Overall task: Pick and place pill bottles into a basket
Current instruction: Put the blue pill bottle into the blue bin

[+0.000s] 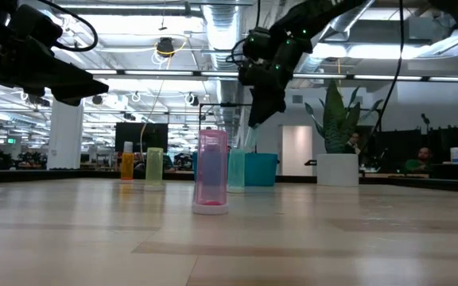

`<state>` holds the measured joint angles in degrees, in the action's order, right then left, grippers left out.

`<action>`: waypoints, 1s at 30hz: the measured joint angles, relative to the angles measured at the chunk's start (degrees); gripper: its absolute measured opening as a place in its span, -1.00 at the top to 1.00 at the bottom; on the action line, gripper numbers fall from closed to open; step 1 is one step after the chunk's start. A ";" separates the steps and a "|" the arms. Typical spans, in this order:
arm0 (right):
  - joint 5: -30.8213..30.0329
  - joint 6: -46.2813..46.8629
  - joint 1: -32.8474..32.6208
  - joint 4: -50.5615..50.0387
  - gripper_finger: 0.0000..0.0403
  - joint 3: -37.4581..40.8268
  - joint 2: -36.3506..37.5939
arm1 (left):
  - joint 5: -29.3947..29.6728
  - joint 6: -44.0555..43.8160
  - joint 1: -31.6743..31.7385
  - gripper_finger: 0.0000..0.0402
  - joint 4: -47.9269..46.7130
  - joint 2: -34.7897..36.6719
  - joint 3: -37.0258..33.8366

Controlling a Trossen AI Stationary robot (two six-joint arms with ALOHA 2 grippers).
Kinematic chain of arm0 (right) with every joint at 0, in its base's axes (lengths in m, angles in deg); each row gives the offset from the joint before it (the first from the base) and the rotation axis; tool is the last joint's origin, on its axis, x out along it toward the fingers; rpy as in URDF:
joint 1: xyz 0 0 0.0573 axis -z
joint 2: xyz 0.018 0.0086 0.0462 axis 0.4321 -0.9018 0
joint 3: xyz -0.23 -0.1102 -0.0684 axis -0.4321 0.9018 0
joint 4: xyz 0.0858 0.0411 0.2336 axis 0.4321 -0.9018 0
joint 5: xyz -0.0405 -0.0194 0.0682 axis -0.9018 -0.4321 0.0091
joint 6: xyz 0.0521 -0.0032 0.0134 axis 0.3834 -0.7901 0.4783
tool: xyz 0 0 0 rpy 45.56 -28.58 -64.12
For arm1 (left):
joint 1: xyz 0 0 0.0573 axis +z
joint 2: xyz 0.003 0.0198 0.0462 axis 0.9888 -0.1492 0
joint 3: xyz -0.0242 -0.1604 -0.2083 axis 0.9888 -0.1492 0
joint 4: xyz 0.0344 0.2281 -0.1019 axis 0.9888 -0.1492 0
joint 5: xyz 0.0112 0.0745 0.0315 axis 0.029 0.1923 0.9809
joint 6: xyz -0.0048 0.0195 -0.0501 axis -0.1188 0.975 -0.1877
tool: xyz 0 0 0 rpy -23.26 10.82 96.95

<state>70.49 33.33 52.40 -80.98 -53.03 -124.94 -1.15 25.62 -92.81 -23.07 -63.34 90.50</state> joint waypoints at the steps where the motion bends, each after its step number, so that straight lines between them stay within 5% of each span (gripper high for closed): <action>1: -0.06 0.00 0.03 0.45 0.52 0.87 -0.01 | 0.00 0.00 0.02 -0.12 0.00 0.00 0.00; 30: -0.23 0.41 1.10 -0.77 0.47 0.23 -6.82 | -0.04 -0.01 0.00 -0.12 0.00 0.02 0.00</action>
<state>70.26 33.74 53.50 -81.75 -52.80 -131.76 -1.20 25.60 -92.81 -23.07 -63.32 90.50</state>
